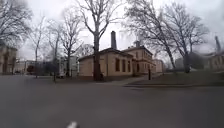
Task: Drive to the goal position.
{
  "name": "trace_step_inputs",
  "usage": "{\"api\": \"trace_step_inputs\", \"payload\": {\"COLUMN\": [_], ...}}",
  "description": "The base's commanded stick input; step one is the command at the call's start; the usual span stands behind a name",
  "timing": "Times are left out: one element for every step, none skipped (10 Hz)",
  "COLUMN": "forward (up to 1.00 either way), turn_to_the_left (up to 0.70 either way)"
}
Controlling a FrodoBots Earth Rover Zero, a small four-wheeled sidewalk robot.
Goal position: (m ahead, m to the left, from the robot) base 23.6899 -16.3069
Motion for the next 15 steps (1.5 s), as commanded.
{"api": "trace_step_inputs", "payload": {"forward": [1.00,1.00,1.00,1.00,1.00,1.00,1.00,1.00,1.00,1.00,1.00,1.00,1.00,1.00,1.00], "turn_to_the_left": [0.01,0.01,0.01,0.01,0.01,0.01,0.01,0.01,0.01,0.01,0.01,0.01,0.01,0.01,0.01]}}
